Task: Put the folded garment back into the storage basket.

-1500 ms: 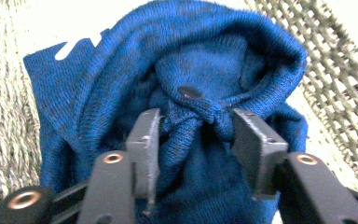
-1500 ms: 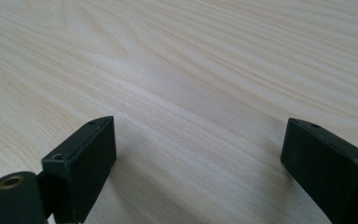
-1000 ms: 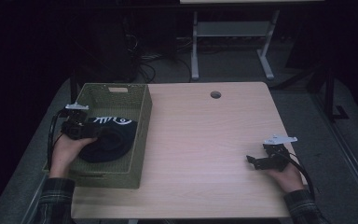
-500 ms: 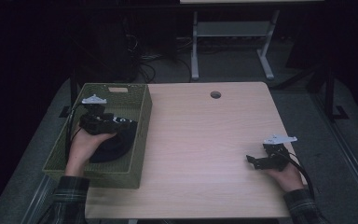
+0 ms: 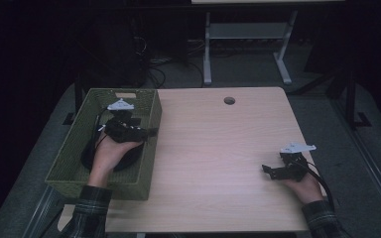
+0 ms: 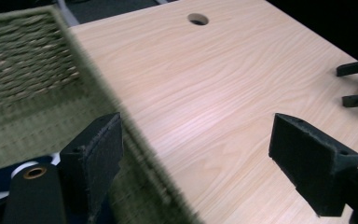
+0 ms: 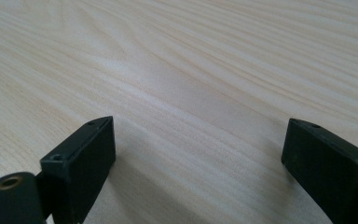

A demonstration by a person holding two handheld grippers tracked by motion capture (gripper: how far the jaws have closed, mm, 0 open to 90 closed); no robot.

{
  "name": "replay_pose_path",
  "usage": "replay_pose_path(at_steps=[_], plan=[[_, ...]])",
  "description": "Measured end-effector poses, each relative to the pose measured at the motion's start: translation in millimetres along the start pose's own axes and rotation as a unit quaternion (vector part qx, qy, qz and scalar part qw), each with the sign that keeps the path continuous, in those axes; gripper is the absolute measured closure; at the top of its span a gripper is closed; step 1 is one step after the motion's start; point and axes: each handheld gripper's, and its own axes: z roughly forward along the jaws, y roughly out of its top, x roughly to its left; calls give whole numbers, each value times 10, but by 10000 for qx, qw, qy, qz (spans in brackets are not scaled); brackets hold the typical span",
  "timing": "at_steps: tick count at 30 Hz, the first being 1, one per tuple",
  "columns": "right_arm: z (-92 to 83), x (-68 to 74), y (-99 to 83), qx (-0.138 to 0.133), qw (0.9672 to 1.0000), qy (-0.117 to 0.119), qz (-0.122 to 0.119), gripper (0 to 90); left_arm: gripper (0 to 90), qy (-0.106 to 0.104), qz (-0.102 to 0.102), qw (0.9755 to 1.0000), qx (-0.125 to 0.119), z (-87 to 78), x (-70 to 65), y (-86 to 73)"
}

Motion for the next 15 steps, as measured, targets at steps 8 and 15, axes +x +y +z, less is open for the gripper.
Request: replay_pose_path(at_steps=[8, 15], plan=[[0, 0, 0, -1, 10000, 1, -1, 93, 169, -198, 220, 9996, 9, 228, -273, 40], [-1, 1, 0, 0, 10000, -3, 3, 93, 169, -406, 393, 9984, -8, 445, -542, 36]])
